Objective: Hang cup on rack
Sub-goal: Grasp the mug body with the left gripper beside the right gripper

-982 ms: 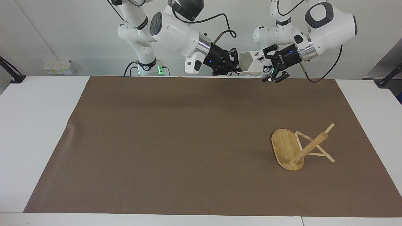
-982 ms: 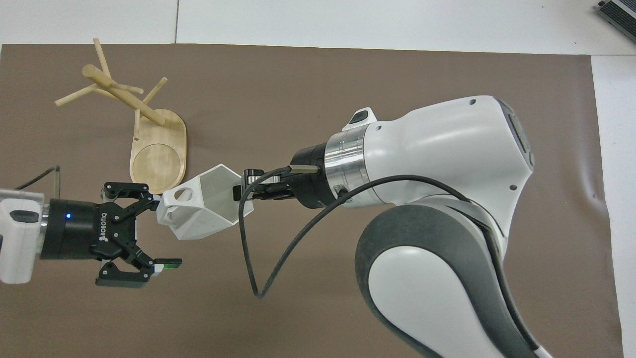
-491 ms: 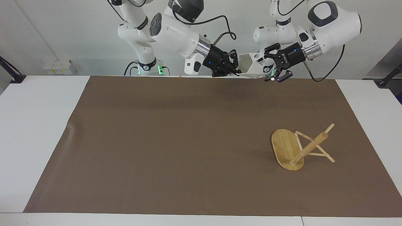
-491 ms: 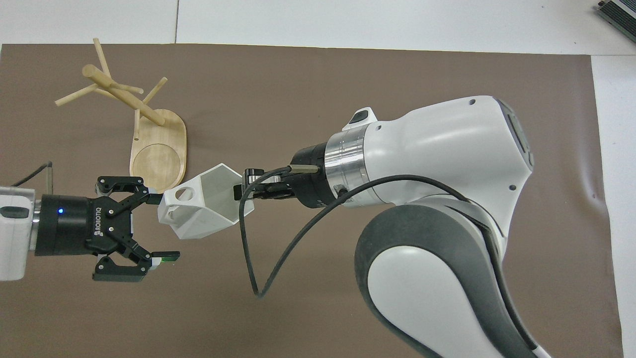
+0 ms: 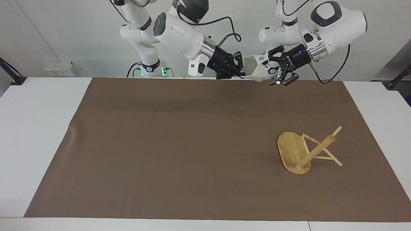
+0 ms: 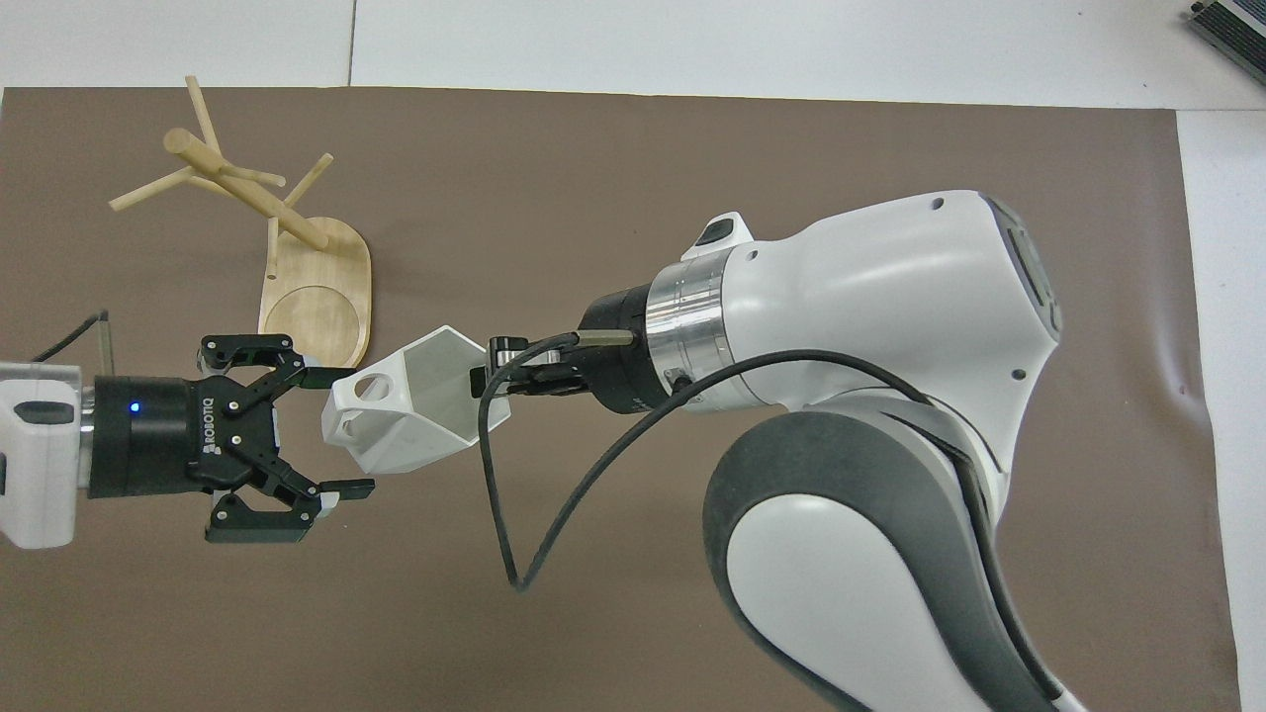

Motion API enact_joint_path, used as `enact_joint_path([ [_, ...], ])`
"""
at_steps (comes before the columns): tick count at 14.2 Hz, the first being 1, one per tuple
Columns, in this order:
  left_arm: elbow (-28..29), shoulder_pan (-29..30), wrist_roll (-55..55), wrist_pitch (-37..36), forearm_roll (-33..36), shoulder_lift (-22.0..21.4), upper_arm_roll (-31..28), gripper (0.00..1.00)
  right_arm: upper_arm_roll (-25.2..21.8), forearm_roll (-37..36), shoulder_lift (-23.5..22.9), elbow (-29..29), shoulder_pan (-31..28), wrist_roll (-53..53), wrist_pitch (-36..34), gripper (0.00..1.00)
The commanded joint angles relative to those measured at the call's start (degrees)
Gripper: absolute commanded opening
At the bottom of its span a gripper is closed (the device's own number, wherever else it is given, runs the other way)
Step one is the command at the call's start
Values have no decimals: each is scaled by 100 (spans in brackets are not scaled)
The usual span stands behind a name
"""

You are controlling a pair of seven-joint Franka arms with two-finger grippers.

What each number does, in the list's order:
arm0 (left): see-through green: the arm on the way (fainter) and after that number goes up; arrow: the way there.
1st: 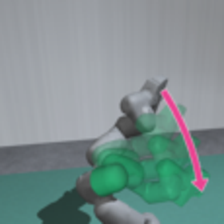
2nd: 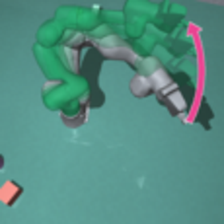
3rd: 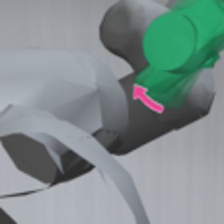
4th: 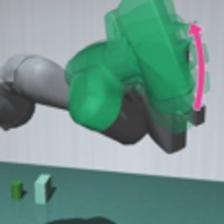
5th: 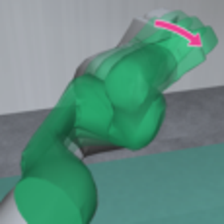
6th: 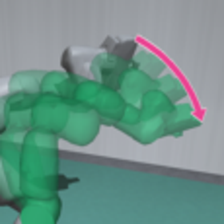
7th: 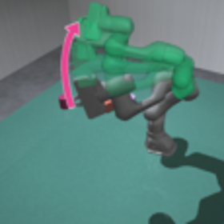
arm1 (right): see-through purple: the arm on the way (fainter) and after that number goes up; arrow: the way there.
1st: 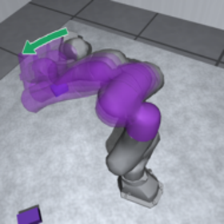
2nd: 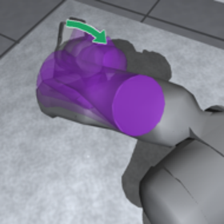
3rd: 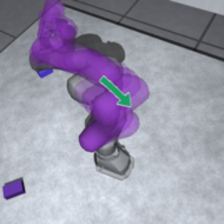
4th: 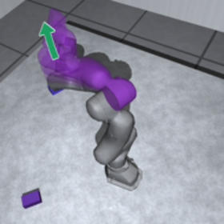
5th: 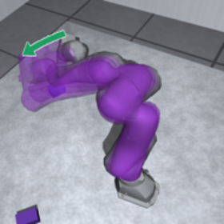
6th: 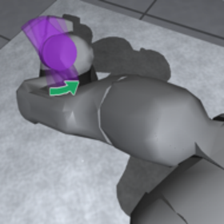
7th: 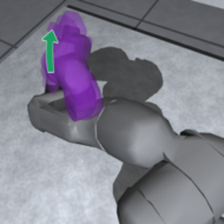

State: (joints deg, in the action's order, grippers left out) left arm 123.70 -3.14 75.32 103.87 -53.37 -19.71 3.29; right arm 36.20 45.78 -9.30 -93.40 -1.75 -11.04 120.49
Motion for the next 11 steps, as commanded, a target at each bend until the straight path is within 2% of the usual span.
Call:
enact_joint_path([
  [1, -83, -90, -88, 125, -94, 46, 49, 100, 89, -60, 16, -90, -71, 76, 133, 0],
  [7, -74, -283, -79, 274, -165, 46, 58, 100, 89, -60, 24, -108, -71, 58, 133, 0],
  [8, -57, -283, -79, 274, -165, 46, 58, 91, 89, -60, 24, -108, -71, 49, 133, 0],
  [9, -48, -292, -53, 283, -165, 46, 58, 56, 89, -60, 24, -108, -71, 41, 124, 0],
  [10, -48, -292, -96, 257, -165, 46, 58, 5, 89, -60, 24, -108, -71, 32, 133, 0],
  [11, -48, -283, -149, 213, -165, 37, 58, 0, 89, -60, 24, -108, -71, 32, 133, 0],
])
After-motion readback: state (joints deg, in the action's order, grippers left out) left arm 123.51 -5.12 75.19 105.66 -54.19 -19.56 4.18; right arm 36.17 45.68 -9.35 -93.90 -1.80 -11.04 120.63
